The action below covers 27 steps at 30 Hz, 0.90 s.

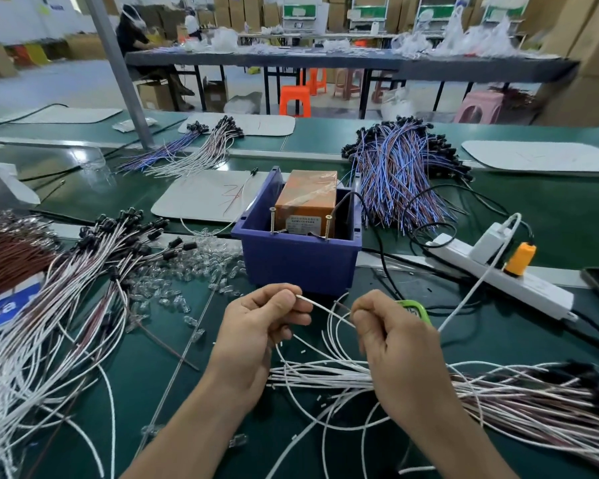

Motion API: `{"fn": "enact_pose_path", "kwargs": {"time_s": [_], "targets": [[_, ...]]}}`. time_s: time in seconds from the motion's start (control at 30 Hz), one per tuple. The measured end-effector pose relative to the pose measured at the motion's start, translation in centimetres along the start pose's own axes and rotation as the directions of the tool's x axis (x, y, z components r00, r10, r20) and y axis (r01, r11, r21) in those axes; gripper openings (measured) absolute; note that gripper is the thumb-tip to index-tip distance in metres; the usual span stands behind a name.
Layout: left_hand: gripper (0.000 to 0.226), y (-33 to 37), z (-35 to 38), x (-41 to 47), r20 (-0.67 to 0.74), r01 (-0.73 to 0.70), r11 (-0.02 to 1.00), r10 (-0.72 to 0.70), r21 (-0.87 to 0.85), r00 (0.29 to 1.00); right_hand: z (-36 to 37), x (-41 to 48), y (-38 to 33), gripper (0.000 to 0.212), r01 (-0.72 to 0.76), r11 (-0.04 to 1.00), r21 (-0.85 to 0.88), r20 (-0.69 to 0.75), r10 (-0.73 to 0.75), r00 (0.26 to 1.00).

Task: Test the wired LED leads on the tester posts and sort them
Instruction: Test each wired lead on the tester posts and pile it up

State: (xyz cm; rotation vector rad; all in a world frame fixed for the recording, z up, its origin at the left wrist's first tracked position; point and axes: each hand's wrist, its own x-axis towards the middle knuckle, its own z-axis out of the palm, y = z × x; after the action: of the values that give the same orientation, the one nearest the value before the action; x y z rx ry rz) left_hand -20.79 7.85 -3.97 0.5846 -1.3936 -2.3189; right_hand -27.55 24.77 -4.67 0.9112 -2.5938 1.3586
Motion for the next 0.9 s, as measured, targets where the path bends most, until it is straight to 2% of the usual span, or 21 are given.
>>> {"fn": "enact_pose_path", "kwargs": {"time_s": [0.07, 0.13, 0.23, 0.3, 0.33, 0.47, 0.53, 0.6, 0.73, 0.8, 0.9], "targets": [[0.012, 0.2, -0.3, 0.1, -0.076, -0.018, 0.999, 0.015, -0.042, 0.997, -0.2, 0.1, -0.1, 0.023, -0.013, 1.000, 0.028, -0.022, 0.014, 1.000], [0.017, 0.3, -0.7, 0.0, -0.102, -0.050, 0.998, 0.054, 0.040, 0.993, -0.4, 0.3, -0.1, 0.023, -0.027, 0.993, 0.117, -0.058, 0.034, 0.998], [0.022, -0.1, 0.1, -1.1, 0.078, -0.079, 0.969, 0.062, 0.233, 0.995, -0.5, 0.6, -0.8, 0.025, -0.029, 0.981, 0.192, -0.070, 0.043, 0.997], [0.028, -0.7, 1.3, -1.9, 0.175, -0.089, 0.957, 0.041, 0.277, 0.984, -0.2, 0.6, -1.4, 0.026, -0.022, 0.978, 0.209, -0.034, 0.030, 0.999], [0.027, -0.8, 1.8, -2.2, 0.168, -0.096, 0.957, 0.051, 0.272, 0.984, 0.0, 0.5, -1.6, 0.025, -0.025, 0.974, 0.225, -0.011, 0.028, 1.000], [0.024, -0.7, 2.0, -2.5, -0.010, -0.079, 0.986, 0.082, 0.147, 0.997, 0.3, 0.2, -1.8, 0.018, -0.044, 0.966, 0.257, 0.072, 0.026, 0.997], [0.015, -0.5, 1.9, -2.6, -0.028, -0.062, 0.989, 0.066, 0.135, 0.997, 0.4, 0.1, -1.9, 0.017, -0.048, 0.966, 0.255, 0.080, 0.029, 0.996], [0.015, -0.2, 1.9, -2.6, -0.047, -0.051, 0.993, 0.056, 0.102, 0.997, 0.4, 0.0, -1.8, 0.017, -0.040, 0.976, 0.215, 0.001, 0.041, 0.999], [0.017, 1.4, 0.9, -1.6, -0.219, -0.038, 0.998, 0.047, 0.045, 0.975, -0.7, -0.2, -1.5, 0.024, 0.003, 0.995, 0.101, -0.314, 0.029, 0.949], [0.017, 2.3, 0.1, -0.9, -0.274, -0.052, 0.992, 0.082, 0.117, 0.958, -1.1, 0.0, -1.4, 0.021, 0.013, 0.989, 0.149, -0.388, 0.046, 0.921], [0.016, 3.3, -0.9, 0.5, -0.327, -0.121, 0.947, 0.220, 0.299, 0.919, -1.3, 0.0, -1.6, 0.016, 0.026, 0.991, 0.130, -0.398, 0.028, 0.917]]}}
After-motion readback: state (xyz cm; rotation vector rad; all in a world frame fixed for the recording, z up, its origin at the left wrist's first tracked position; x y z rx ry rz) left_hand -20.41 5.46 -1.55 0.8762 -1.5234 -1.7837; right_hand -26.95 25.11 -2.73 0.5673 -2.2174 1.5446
